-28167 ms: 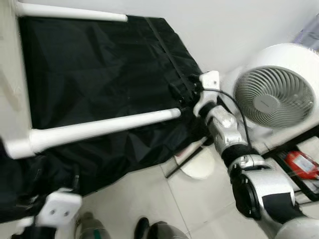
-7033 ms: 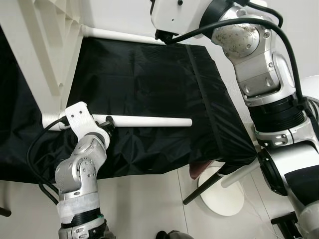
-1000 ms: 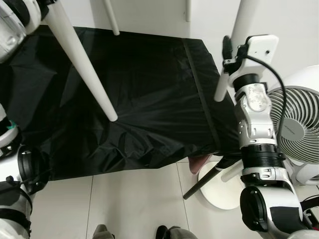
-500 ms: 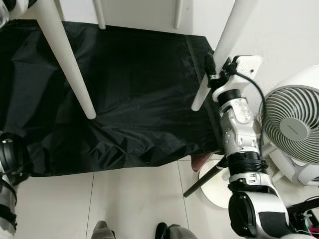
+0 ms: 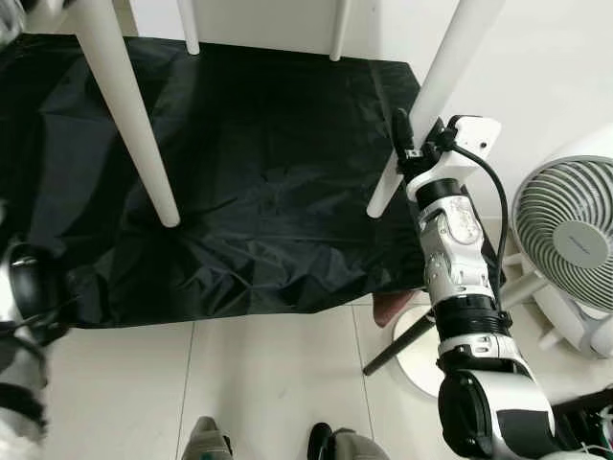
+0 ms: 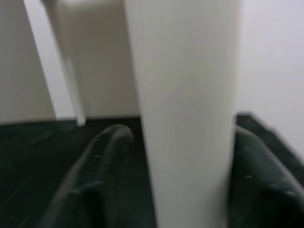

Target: Building children table

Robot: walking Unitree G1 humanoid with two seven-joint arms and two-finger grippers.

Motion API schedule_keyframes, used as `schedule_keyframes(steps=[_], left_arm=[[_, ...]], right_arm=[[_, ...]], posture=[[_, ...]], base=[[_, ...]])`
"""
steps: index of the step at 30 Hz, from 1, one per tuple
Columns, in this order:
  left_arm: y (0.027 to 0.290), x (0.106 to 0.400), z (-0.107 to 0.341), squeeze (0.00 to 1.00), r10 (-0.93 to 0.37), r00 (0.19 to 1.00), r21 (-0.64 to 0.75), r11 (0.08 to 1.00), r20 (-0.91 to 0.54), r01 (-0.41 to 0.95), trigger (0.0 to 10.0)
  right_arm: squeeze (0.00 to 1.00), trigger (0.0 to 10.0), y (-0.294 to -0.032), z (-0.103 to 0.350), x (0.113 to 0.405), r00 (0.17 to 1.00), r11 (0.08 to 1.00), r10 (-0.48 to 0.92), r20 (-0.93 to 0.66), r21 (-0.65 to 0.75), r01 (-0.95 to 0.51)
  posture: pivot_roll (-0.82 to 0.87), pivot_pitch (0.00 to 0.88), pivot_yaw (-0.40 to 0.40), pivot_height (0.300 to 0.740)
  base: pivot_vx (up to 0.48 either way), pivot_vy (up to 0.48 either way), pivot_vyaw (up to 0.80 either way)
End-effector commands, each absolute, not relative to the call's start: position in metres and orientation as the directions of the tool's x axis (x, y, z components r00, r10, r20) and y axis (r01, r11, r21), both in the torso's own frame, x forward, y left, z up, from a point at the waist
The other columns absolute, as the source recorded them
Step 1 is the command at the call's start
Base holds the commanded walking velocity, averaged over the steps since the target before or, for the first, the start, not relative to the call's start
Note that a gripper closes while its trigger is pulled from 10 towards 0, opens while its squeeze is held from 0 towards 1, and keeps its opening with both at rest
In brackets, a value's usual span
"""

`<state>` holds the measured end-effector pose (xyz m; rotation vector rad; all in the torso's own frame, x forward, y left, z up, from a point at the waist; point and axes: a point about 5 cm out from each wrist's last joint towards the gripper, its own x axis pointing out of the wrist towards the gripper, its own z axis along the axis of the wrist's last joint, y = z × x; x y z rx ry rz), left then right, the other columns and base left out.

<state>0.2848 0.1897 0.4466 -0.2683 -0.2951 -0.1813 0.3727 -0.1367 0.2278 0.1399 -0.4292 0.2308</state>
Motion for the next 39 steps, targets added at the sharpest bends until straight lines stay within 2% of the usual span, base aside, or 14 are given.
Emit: schedule_keyframes(steps=[1,12,13,15,16,22,29,32,34,36,39], left_arm=[[0.166,0.279,0.454,1.00,-0.365,0.855,-0.168,0.879,0.367,0.447,10.0],[0.171,0.272,0.450,1.00,-0.453,0.834,-0.074,0.864,0.316,0.497,10.0],[0.171,0.270,0.445,0.00,-0.473,0.833,-0.042,0.862,0.288,0.504,10.0],[0.170,0.268,0.438,0.00,-0.498,0.828,-0.012,0.855,0.258,0.518,10.0],[0.169,0.265,0.427,0.00,-0.516,0.827,0.037,0.852,0.223,0.522,10.0],[0.164,0.262,0.405,0.00,-0.536,0.828,0.120,0.844,0.165,0.523,10.0],[0.167,0.261,0.401,0.00,-0.496,0.842,0.104,0.868,0.213,0.486,10.0],[0.175,0.261,0.401,0.00,-0.399,0.867,0.049,0.913,0.299,0.404,10.0],[0.175,0.261,0.401,0.00,-0.399,0.867,0.049,0.913,0.299,0.404,10.0],[0.182,0.262,0.377,0.00,-0.292,0.914,0.021,0.954,0.281,0.298,10.0],[0.185,0.264,0.369,0.00,-0.257,0.926,0.006,0.964,0.276,0.265,10.0]], right_arm=[[1.00,10.0,-0.109,0.197,0.371,0.897,0.928,0.324,0.301,0.081,-0.363],[1.00,10.0,-0.107,0.204,0.365,0.882,0.933,0.312,0.353,0.061,-0.354],[1.00,10.0,-0.108,0.207,0.364,0.879,0.934,0.306,0.365,0.065,-0.352],[1.00,10.0,-0.109,0.209,0.364,0.877,0.935,0.301,0.375,0.064,-0.349],[0.00,10.0,-0.112,0.210,0.363,0.875,0.936,0.298,0.381,0.063,-0.346],[0.00,10.0,-0.120,0.206,0.361,0.879,0.940,0.295,0.375,0.050,-0.337],[0.00,10.0,-0.128,0.207,0.362,0.886,0.949,0.283,0.366,0.030,-0.315],[0.00,10.0,-0.132,0.209,0.362,0.890,0.958,0.263,0.373,0.011,-0.288],[0.00,10.0,-0.132,0.209,0.362,0.890,0.958,0.263,0.373,0.011,-0.288],[0.00,10.0,-0.136,0.207,0.363,0.899,0.963,0.253,0.357,-0.004,-0.269],[0.00,10.0,-0.137,0.206,0.363,0.901,0.964,0.253,0.354,-0.007,-0.267]], posture=[[0.29,0.176,-0.034,0.740],[0.29,0.145,-0.043,0.740],[0.29,0.142,-0.043,0.740],[0.29,0.137,-0.045,0.740],[0.28,0.138,-0.047,0.740],[0.27,0.144,-0.049,0.740],[0.24,0.151,-0.052,0.740],[0.22,0.153,-0.070,0.740],[0.22,0.153,-0.070,0.740],[0.20,0.149,-0.090,0.740],[0.19,0.147,-0.084,0.740]], base=[[0.000,0.000,0.00],[0.000,0.000,0.00],[0.000,0.000,0.00],[0.000,0.000,0.00],[0.000,0.000,0.00],[0.000,0.000,0.00],[0.000,0.000,0.00],[0.000,0.000,0.00],[0.000,0.000,0.00],[0.000,0.000,0.00],[0.000,0.000,0.00]])
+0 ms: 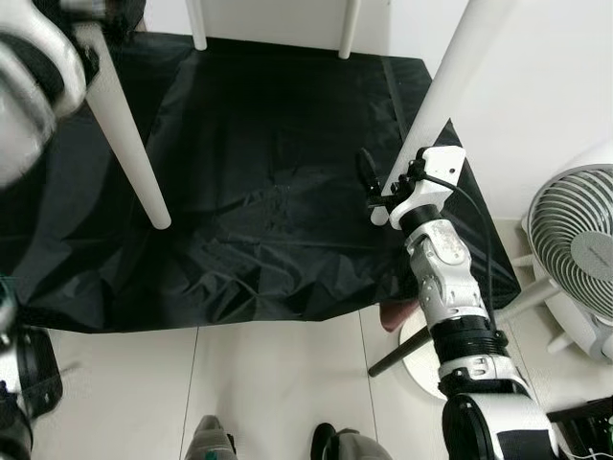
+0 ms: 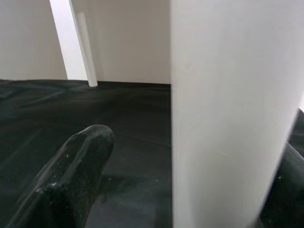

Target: Building children table

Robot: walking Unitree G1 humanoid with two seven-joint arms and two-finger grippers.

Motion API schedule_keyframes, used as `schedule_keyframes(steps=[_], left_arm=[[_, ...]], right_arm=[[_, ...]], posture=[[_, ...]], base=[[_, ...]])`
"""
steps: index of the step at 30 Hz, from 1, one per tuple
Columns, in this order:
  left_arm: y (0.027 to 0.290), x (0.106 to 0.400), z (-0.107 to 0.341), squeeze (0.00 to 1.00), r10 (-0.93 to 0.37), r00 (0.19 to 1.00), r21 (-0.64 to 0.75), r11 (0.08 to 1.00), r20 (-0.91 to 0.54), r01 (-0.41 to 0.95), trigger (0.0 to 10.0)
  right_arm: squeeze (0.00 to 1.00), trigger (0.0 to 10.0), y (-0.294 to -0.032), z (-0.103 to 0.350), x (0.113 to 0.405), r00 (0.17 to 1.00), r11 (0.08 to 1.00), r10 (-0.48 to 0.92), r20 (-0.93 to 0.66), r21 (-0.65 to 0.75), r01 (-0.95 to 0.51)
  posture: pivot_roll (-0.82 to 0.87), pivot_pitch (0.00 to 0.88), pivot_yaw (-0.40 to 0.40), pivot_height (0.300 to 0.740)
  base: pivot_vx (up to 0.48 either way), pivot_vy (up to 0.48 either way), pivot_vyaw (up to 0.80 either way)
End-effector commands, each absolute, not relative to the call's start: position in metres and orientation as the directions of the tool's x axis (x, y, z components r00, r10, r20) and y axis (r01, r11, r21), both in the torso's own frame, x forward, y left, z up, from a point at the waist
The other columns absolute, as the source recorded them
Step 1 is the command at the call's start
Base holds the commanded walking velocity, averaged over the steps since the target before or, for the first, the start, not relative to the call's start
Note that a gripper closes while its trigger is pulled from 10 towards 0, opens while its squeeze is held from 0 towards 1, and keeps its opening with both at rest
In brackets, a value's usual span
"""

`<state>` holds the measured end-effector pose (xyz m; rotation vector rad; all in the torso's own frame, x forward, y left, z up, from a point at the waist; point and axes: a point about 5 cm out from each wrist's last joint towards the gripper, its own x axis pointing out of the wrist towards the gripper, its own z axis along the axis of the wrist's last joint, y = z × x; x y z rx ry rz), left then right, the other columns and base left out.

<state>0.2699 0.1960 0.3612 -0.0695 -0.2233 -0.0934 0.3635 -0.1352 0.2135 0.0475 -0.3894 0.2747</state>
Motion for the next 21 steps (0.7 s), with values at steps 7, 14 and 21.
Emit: schedule_keyframes(steps=[7,14,21], left_arm=[[0.204,0.271,0.337,0.00,-0.055,0.957,-0.130,0.987,0.285,0.096,10.0],[0.218,0.267,0.303,0.00,0.093,0.962,-0.152,0.987,0.257,-0.055,10.0],[0.220,0.258,0.276,0.00,0.144,0.957,-0.122,0.986,0.252,-0.116,10.0]], right_arm=[[0.00,10.0,-0.145,0.195,0.360,0.922,0.972,0.230,0.311,-0.028,-0.233],[0.00,10.0,-0.151,0.180,0.350,0.936,0.976,0.216,0.277,-0.063,-0.207],[0.00,10.0,-0.152,0.168,0.342,0.943,0.978,0.209,0.257,-0.079,-0.195]], posture=[[0.18,0.144,-0.078,0.740],[0.20,0.126,-0.062,0.740],[0.21,0.123,-0.066,0.740]], base=[[0.000,0.000,0.00],[0.000,0.000,0.00],[0.000,0.000,0.00]])
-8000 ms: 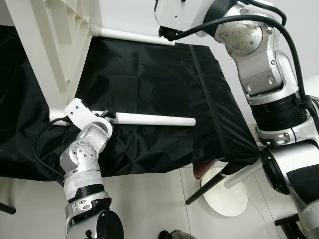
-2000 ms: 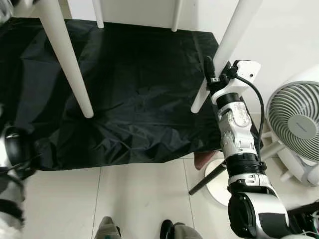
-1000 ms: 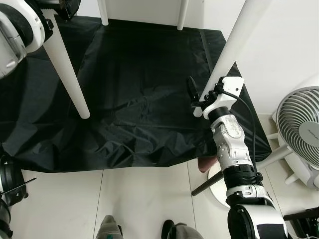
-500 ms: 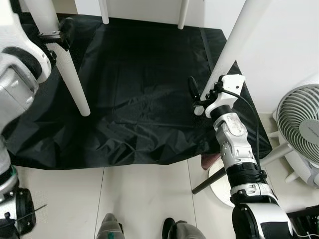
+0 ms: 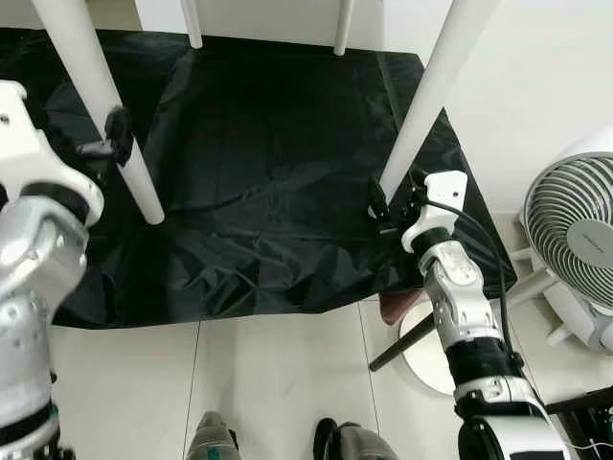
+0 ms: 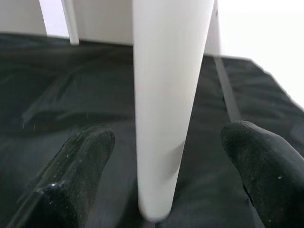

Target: Building children table

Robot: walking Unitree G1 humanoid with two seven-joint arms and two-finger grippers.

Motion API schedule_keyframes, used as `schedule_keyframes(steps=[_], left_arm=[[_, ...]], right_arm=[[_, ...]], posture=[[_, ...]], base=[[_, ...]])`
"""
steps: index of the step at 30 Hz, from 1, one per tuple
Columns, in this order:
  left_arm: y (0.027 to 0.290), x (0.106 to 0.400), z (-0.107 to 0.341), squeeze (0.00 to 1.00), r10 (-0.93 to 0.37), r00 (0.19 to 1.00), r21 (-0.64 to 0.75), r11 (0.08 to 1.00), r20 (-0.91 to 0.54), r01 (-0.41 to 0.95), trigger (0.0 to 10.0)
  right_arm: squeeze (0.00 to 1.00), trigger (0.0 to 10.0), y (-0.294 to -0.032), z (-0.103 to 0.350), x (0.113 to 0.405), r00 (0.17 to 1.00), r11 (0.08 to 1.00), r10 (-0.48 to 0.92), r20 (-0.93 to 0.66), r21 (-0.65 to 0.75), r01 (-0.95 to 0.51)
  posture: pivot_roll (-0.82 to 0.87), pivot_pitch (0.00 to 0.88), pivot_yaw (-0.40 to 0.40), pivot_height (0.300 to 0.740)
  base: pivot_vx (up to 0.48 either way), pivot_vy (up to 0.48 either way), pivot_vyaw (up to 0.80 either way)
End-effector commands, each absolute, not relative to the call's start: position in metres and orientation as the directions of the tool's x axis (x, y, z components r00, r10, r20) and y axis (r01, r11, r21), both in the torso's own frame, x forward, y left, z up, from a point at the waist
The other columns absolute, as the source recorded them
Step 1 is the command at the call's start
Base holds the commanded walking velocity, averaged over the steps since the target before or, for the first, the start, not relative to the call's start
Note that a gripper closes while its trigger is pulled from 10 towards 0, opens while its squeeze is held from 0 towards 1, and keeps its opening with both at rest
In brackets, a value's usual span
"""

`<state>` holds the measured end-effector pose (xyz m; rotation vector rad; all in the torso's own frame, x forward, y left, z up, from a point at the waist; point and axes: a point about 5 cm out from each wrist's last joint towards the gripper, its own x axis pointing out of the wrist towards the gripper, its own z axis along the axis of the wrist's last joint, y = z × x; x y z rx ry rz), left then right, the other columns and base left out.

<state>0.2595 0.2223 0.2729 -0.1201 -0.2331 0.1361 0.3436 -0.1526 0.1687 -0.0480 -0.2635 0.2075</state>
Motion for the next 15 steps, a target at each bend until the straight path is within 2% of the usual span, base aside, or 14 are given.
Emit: schedule_keyframes(steps=[1,9,12,15], left_arm=[[0.220,0.257,0.272,0.00,0.149,0.956,-0.112,0.986,0.251,-0.124,10.0],[0.208,0.247,0.244,0.00,0.128,0.963,-0.073,0.991,0.238,-0.114,10.0],[0.195,0.239,0.226,0.00,0.055,0.968,0.001,0.998,0.245,-0.057,10.0],[0.192,0.237,0.219,0.00,0.040,0.972,0.023,0.999,0.231,-0.047,10.0]], right_arm=[[0.00,10.0,-0.151,0.167,0.341,0.943,0.977,0.210,0.257,-0.082,-0.196],[0.00,10.0,-0.154,0.162,0.326,0.929,0.975,0.223,0.296,-0.057,-0.216],[0.00,10.0,-0.154,0.156,0.312,0.917,0.963,0.267,0.298,-0.037,-0.268],[0.00,10.0,-0.155,0.152,0.308,0.920,0.963,0.265,0.289,-0.032,-0.267]], posture=[[0.21,0.118,-0.070,0.740],[0.21,0.111,-0.073,0.740],[0.20,0.109,-0.066,0.740],[0.20,0.109,-0.065,0.740]], base=[[0.000,0.000,0.00],[0.000,0.000,0.00],[0.000,0.000,0.00],[0.000,0.000,0.00]])
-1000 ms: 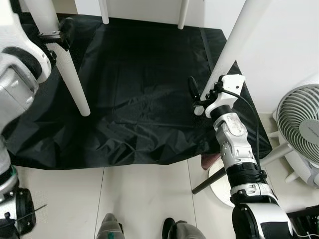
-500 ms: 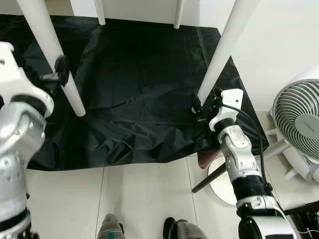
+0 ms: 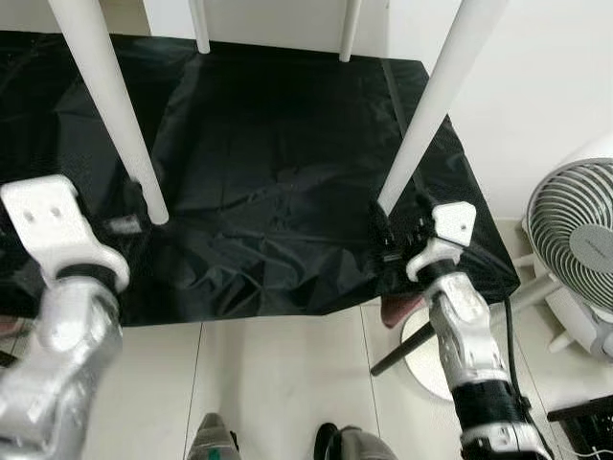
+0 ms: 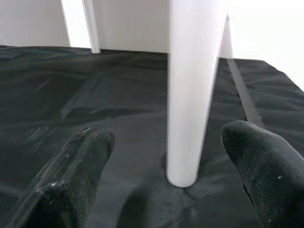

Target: Building children table

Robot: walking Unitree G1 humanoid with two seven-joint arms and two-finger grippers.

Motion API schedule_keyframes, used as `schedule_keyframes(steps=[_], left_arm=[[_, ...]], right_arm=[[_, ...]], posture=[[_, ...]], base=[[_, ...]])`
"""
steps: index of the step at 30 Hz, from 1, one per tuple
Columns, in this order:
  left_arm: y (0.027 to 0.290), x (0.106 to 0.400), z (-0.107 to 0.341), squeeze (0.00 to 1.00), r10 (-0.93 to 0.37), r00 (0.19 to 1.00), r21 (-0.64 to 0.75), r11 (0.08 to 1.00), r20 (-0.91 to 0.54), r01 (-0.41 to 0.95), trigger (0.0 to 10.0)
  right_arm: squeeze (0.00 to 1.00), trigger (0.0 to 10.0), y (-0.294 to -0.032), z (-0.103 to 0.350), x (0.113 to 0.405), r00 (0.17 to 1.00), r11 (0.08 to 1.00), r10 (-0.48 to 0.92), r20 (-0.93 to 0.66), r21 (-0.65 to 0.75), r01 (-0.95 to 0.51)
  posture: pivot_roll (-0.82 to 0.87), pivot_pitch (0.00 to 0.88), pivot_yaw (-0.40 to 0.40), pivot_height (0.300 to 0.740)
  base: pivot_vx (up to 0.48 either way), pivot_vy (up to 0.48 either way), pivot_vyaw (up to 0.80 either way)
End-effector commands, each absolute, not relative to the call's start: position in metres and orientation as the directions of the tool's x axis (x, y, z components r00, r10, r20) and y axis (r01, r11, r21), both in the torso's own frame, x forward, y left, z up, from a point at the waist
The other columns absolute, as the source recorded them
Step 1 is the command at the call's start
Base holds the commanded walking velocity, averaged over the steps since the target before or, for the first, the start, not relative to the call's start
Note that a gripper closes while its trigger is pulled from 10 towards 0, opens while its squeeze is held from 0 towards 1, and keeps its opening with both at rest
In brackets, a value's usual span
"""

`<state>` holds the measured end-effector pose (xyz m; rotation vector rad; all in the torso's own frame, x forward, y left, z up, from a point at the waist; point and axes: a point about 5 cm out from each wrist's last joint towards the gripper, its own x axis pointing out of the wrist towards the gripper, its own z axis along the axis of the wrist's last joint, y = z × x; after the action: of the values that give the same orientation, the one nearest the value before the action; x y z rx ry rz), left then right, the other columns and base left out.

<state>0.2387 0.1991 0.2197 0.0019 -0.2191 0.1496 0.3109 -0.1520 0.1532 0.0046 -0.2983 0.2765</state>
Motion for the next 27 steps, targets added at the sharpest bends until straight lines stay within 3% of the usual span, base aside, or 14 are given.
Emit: schedule_keyframes(steps=[1,5,17,19,21,22,25,27], left_arm=[[0.188,0.235,0.210,0.00,0.019,0.975,0.068,0.997,0.219,-0.035,10.0],[0.183,0.230,0.196,0.00,-0.020,0.977,0.138,0.990,0.213,-0.010,10.0],[0.172,0.204,0.181,0.00,-0.076,0.966,0.128,0.991,0.246,0.045,10.0],[0.168,0.192,0.170,0.00,-0.173,0.955,0.162,0.977,0.241,0.137,10.0],[0.168,0.192,0.170,0.00,-0.173,0.955,0.162,0.977,0.241,0.137,10.0],[0.165,0.188,0.165,0.00,-0.298,0.926,0.197,0.947,0.232,0.255,10.0],[0.162,0.188,0.166,0.00,-0.398,0.887,0.246,0.907,0.232,0.343,10.0],[0.159,0.189,0.163,0.00,-0.513,0.832,0.276,0.848,0.212,0.453,10.0]], right_arm=[[0.00,10.0,-0.155,0.148,0.304,0.921,0.963,0.269,0.281,-0.043,-0.268],[0.00,10.0,-0.156,0.141,0.294,0.921,0.960,0.280,0.270,-0.055,-0.275],[0.00,10.0,-0.159,0.132,0.260,0.910,0.949,0.314,0.270,-0.123,-0.291],[0.00,10.0,-0.154,0.120,0.242,0.875,0.901,0.430,0.222,-0.168,-0.401],[0.00,10.0,-0.154,0.120,0.242,0.875,0.901,0.430,0.222,-0.168,-0.401],[0.00,10.0,-0.151,0.115,0.234,0.814,0.829,0.554,0.176,-0.209,-0.519],[0.00,10.0,-0.150,0.117,0.234,0.761,0.771,0.631,0.149,-0.225,-0.595],[0.00,10.0,-0.150,0.121,0.234,0.682,0.683,0.723,0.108,-0.254,-0.685]], posture=[[0.20,0.112,-0.059,0.740],[0.19,0.114,-0.054,0.740],[0.17,0.113,-0.031,0.740],[0.16,0.107,-0.028,0.740],[0.16,0.107,-0.028,0.740],[0.14,0.105,-0.023,0.740],[0.14,0.103,-0.021,0.740],[0.13,0.100,-0.020,0.740]], base=[[0.000,0.000,0.00],[0.000,0.000,0.00],[0.000,0.000,0.00],[0.000,0.000,0.00],[0.000,0.000,0.00],[0.000,0.000,0.00],[0.000,0.000,0.00],[0.000,0.000,0.00]])
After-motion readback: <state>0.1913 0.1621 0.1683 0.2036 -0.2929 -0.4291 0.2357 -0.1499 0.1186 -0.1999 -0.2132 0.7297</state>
